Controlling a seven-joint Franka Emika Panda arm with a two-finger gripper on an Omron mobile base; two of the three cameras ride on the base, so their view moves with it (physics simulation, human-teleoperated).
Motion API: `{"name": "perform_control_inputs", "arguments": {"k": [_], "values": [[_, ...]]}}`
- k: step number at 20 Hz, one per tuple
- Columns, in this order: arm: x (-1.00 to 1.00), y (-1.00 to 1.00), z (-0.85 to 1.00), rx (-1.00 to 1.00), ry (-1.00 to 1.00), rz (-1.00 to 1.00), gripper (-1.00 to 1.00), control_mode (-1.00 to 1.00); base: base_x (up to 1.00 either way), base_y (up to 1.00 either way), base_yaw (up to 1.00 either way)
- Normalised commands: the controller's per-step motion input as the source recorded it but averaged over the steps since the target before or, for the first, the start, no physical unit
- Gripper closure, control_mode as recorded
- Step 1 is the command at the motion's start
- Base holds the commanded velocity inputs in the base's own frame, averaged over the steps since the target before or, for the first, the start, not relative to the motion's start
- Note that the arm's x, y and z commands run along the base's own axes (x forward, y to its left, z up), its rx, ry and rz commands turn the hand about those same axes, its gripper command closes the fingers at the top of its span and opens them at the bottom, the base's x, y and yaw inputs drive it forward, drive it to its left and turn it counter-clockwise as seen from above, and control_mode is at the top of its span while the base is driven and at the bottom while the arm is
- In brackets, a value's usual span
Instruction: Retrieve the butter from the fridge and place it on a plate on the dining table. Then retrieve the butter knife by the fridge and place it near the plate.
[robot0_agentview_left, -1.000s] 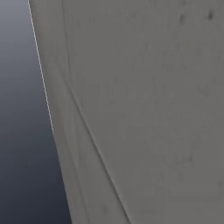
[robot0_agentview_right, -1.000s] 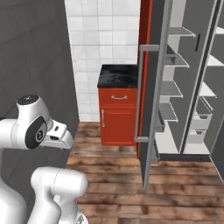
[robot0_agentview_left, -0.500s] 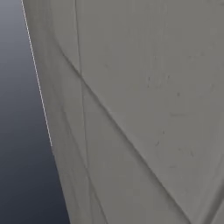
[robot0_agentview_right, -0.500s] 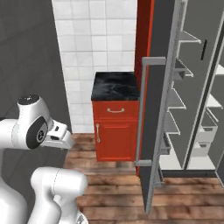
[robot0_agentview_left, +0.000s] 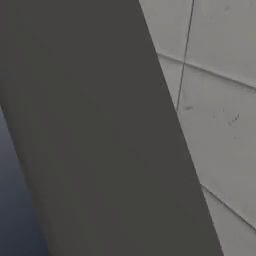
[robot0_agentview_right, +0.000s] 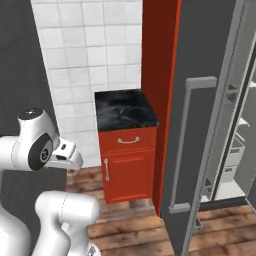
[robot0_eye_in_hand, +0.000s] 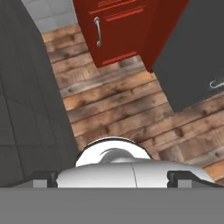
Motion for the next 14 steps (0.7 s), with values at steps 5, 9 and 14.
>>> {"name": "perform_control_inputs", "arguments": {"k": [5,9,14], "values": [[0.00,0.00,0.00,0.00,0.00,0.00,-1.00,1.00,1.00,0.69,-0.34],[0.00,0.00,0.00,0.00,0.00,0.00,-1.00,1.00,0.60,0.24,-0.35],[0.00,0.00,0.00,0.00,0.00,0.00,-1.00,1.00,0.22,0.00,-0.28]]}}
